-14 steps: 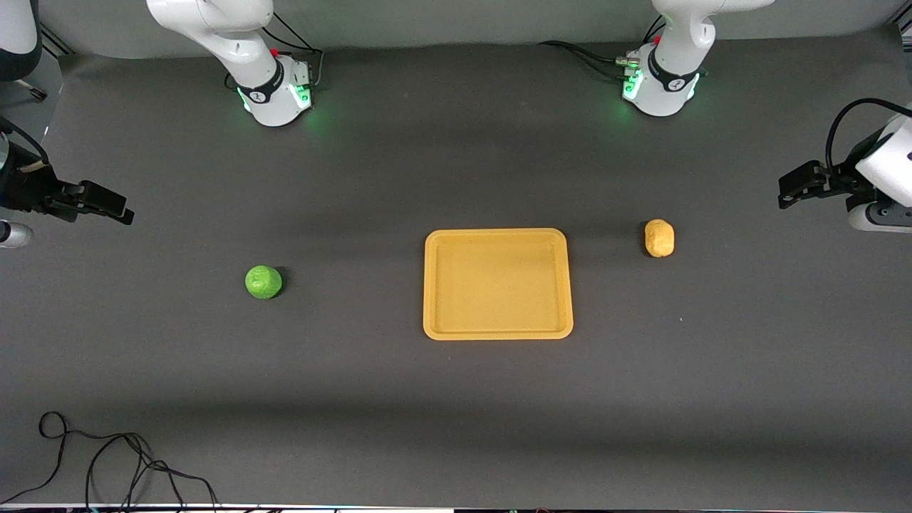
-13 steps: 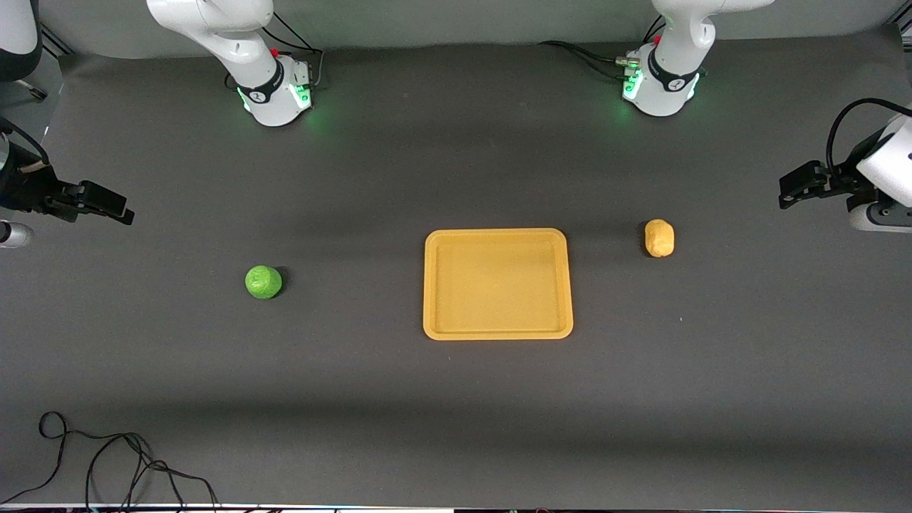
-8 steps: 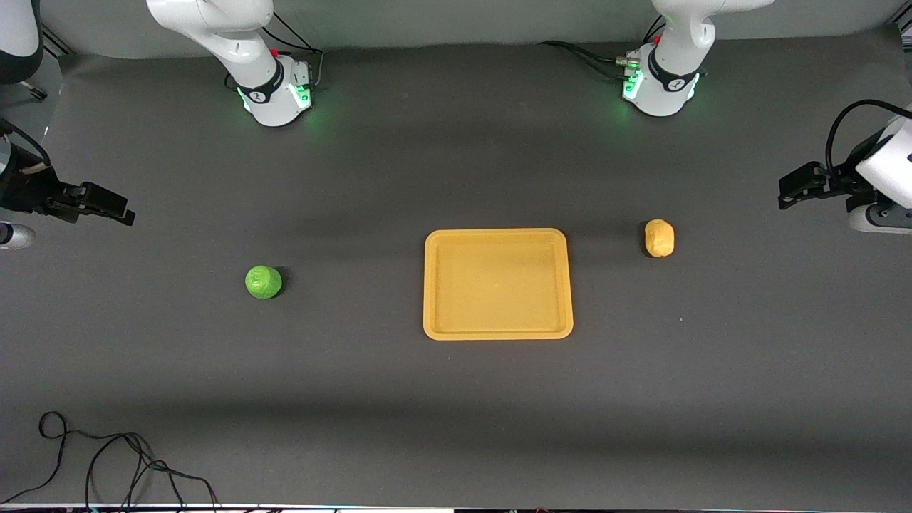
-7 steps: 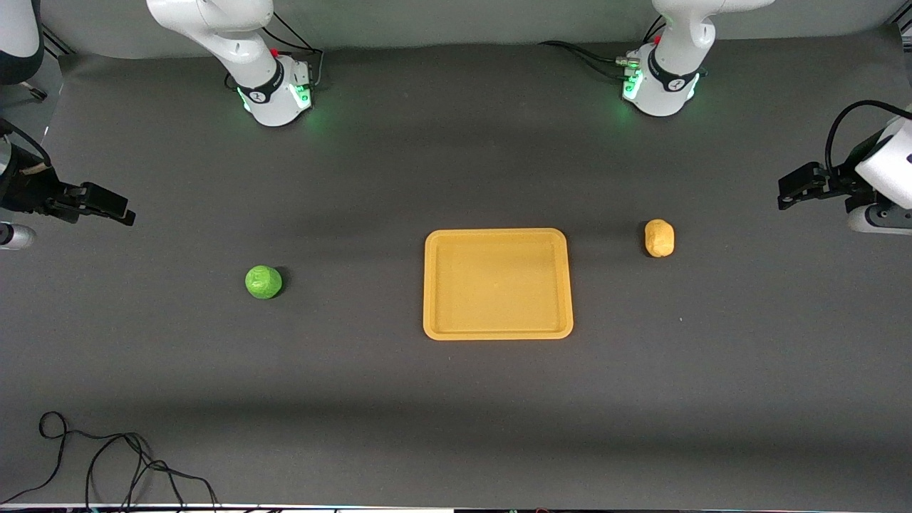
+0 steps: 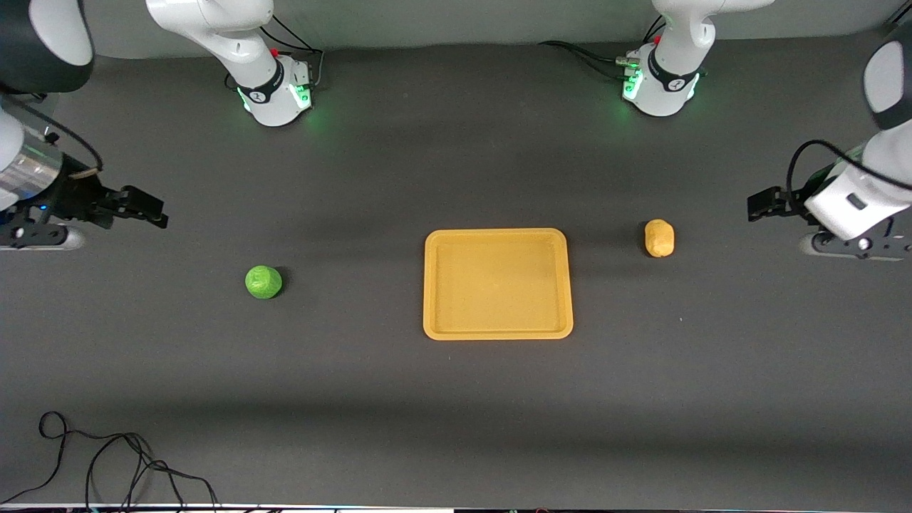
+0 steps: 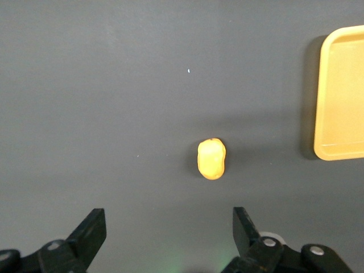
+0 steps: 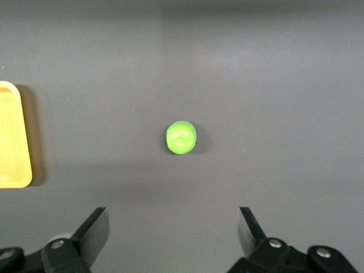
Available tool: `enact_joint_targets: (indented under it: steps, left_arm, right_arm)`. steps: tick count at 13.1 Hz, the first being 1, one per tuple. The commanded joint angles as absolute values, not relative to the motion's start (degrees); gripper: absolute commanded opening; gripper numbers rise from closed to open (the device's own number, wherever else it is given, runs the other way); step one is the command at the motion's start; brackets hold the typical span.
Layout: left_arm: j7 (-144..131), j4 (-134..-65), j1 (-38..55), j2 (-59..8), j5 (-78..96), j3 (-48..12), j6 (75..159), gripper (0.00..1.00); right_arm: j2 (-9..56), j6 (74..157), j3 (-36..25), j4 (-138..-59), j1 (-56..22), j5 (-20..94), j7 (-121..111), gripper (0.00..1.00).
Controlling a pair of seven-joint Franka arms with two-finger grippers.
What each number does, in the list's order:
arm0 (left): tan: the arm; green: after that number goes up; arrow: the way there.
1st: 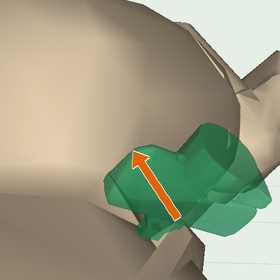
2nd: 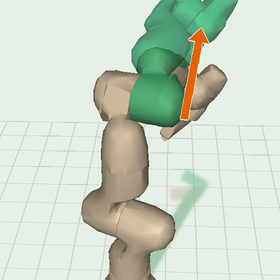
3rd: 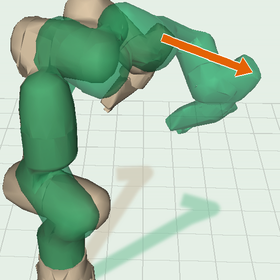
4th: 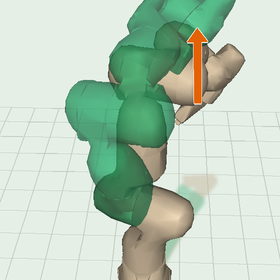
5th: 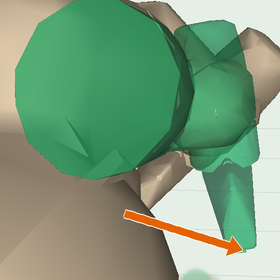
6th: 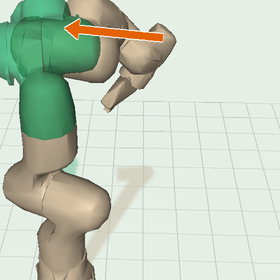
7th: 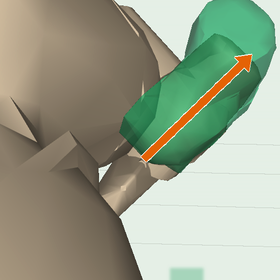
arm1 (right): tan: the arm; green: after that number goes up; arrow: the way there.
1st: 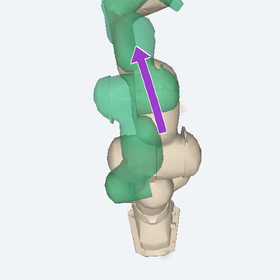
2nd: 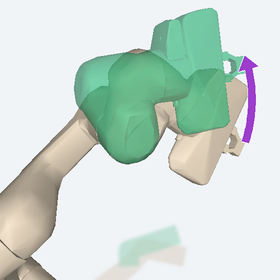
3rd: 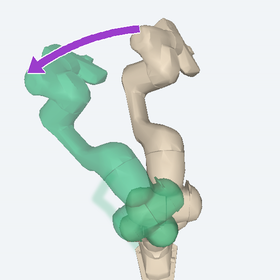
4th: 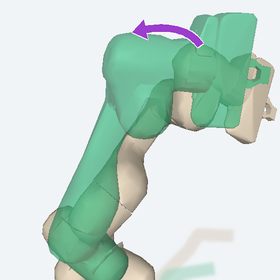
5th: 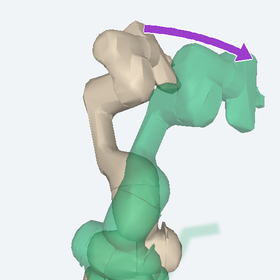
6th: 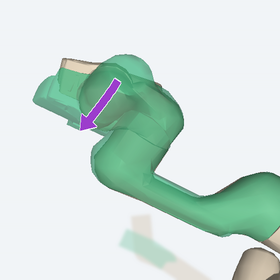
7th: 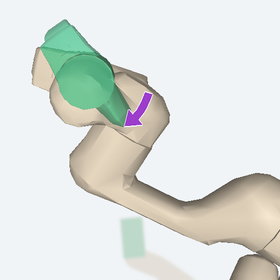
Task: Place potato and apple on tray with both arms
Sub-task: 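Reach the right gripper to the apple while the left gripper reaches the potato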
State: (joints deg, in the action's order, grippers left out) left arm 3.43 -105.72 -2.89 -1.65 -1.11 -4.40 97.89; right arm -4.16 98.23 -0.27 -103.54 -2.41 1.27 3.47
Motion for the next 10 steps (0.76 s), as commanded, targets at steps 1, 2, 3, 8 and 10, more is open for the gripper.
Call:
enact_joint_targets:
  steps: [1,2,3,8,10]
  left_arm:
    - [3.2,-118.6,-2.4,1.4,-0.8,-4.6,102.5,0.88]
    - [3.6,-123.6,-2.4,1.2,-0.8,-4.7,104.5,0.85]
    - [3.6,-126.9,-2.2,0.9,-0.8,-4.7,108.2,0.87]
    - [3.7,-133.3,-0.1,-4.2,2.6,-5.0,120.9,0.86]
    - [4.0,-133.6,0.1,-8.9,3.5,-5.0,125.1,0.87]
  right_arm:
    - [-9.0,101.7,-0.7,-109.7,-2.8,0.6,-0.5,1.00]
    - [-8.5,102.9,-0.7,-110.3,-2.9,0.6,-0.6,1.00]
    - [-7.9,105.4,-0.7,-111.9,-2.9,0.6,-0.6,1.00]
    - [0.1,132.7,-0.6,-126.9,-3.9,1.3,-0.7,1.00]
    - [6.5,140.7,-0.6,-128.0,-4.0,1.3,-0.6,1.00]
